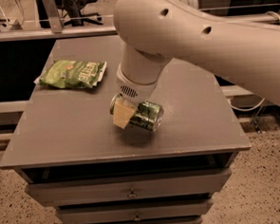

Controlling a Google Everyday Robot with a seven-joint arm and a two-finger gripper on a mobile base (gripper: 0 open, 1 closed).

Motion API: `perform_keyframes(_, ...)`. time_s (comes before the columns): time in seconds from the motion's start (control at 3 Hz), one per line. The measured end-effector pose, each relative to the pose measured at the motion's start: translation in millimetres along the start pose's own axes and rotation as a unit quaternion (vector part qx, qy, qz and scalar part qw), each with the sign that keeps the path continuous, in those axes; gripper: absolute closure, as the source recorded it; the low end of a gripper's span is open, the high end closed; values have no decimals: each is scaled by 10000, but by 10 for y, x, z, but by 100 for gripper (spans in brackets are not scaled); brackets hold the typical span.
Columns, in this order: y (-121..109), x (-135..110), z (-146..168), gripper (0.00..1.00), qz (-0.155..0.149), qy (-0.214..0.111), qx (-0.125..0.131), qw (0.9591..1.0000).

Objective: Place green can upright

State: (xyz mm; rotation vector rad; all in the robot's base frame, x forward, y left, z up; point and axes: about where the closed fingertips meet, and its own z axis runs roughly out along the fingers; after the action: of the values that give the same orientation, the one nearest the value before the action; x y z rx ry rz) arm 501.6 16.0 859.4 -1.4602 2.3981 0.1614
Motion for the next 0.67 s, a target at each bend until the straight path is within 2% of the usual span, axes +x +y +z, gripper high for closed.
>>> perform_keyframes(0.33,-283,-178,-204,100,22,-710,-28,9975)
perform_keyframes(0.67,-542,-410,-385,100,-79,-1864,-269,9821)
